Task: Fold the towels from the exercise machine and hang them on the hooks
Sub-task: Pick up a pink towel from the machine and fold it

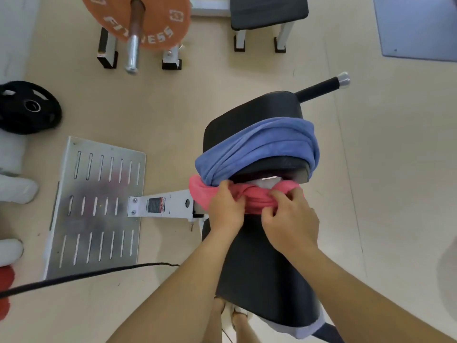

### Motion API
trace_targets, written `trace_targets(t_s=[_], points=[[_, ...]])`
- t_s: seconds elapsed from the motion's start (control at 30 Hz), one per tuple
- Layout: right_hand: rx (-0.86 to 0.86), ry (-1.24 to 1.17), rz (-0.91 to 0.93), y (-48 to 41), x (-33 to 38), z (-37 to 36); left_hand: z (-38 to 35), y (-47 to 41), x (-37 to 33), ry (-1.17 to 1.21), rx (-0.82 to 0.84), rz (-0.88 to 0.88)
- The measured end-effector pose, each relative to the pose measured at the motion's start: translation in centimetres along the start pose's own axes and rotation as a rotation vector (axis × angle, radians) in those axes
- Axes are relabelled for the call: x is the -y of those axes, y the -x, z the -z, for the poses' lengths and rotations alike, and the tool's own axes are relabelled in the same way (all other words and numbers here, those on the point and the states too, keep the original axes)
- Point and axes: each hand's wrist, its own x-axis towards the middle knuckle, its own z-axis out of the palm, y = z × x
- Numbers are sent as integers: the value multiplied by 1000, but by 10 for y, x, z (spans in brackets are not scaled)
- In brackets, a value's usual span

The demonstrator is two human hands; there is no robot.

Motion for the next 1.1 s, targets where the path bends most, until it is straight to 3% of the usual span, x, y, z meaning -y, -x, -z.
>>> trace_targets(t_s=[0.13,0.27,0.4,0.5,0.6,0.67,0.73,0.93,1.03,1.1], points=[[-48,-45,-13,1,-2,-3,0,-6,-6,-13,73,63],[-103,-142,13,2,-1,-1,29,8,-14,133,7,94],[-147,-149,69,7,-2,5,61,49,-39,162,138,-48],[-119,-74,267,16,-1,11,73,84,-59,16,187,-163],[15,-173,552,36,3,31,91,123,-75,8,214,-191],[151,-346,637,58,3,57,107,149,-82,67,222,-176],[215,-339,702,74,-8,83,122,171,-82,77,184,-183],[423,-21,703,83,-51,149,152,228,-65,100,-18,-151],[682,-117,653,90,-52,177,158,244,-68,198,-94,-134],[744,-194,644,95,-50,189,159,249,-74,226,-150,-141]])
